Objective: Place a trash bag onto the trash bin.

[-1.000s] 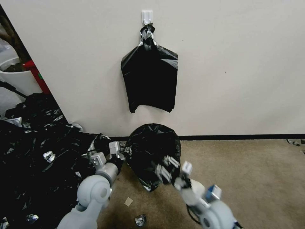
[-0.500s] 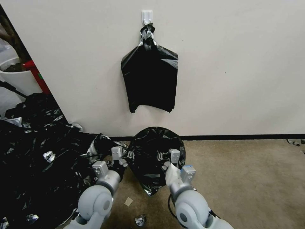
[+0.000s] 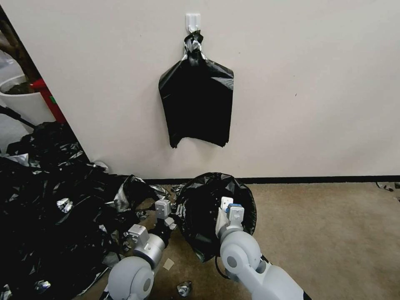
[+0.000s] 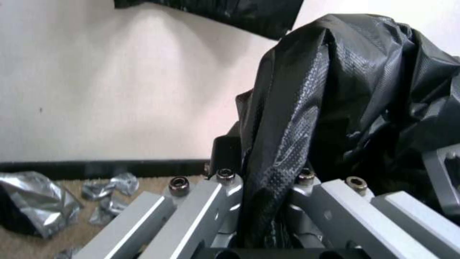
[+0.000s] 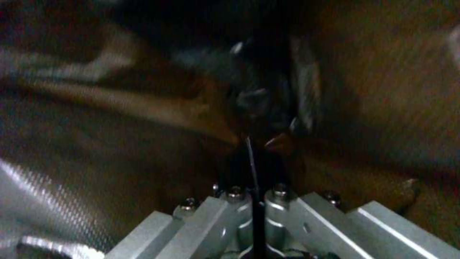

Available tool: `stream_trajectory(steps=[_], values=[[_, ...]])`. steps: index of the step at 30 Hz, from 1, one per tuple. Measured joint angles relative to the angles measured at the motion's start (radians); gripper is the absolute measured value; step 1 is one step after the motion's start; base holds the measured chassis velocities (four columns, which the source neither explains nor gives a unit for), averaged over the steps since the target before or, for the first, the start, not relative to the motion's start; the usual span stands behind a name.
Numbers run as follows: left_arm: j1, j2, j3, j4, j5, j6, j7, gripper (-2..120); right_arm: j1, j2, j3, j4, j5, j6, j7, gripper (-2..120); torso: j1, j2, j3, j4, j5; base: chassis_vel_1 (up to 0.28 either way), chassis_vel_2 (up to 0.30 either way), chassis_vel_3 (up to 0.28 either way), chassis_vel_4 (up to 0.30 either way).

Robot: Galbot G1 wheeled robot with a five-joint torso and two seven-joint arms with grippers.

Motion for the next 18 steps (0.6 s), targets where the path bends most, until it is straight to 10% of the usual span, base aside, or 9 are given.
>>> stream_trajectory(steps=[18], values=[[0.019,0.000,0.021,0.000,0.056,-0.080,0.077,7,0.056,-0.001,0.009,-0.091,0.074,-0.103,0.058,0,0.000,0.000,0.000,0.0000,0.0000,0.000,0.000,0.000,0.000]])
